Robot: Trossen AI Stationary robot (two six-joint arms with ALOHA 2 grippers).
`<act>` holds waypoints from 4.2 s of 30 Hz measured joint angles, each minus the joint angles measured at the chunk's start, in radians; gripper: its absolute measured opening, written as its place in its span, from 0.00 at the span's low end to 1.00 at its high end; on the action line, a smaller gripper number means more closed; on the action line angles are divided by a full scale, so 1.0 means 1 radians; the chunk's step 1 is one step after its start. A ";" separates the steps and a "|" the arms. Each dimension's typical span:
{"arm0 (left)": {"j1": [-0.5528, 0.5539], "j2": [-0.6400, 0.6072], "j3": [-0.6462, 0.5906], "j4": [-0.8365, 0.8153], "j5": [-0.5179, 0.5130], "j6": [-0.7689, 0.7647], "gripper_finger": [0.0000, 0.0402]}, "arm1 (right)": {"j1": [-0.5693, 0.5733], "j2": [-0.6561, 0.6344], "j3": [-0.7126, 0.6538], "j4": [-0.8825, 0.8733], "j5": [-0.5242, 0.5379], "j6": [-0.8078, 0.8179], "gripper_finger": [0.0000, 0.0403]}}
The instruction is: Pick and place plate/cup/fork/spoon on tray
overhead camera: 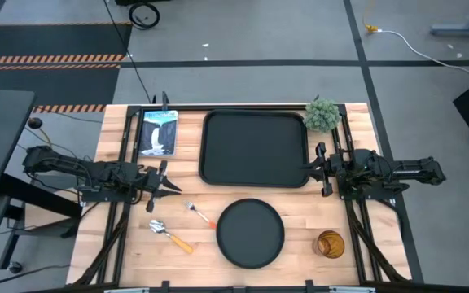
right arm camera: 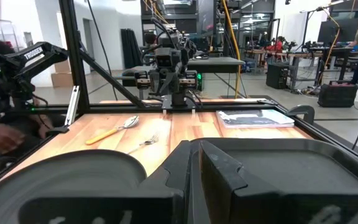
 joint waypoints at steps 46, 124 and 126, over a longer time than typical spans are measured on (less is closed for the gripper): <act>0.000 0.000 0.000 0.000 0.000 0.000 0.13 | 0.000 0.000 0.000 0.225 0.126 0.000 0.10; 0.000 0.000 0.000 0.000 0.000 0.000 0.13 | 0.917 1.421 1.205 -1.262 -0.096 0.861 0.13; 0.000 0.000 0.000 0.000 0.000 0.000 0.13 | 0.916 1.433 1.205 -1.284 -0.088 0.843 0.17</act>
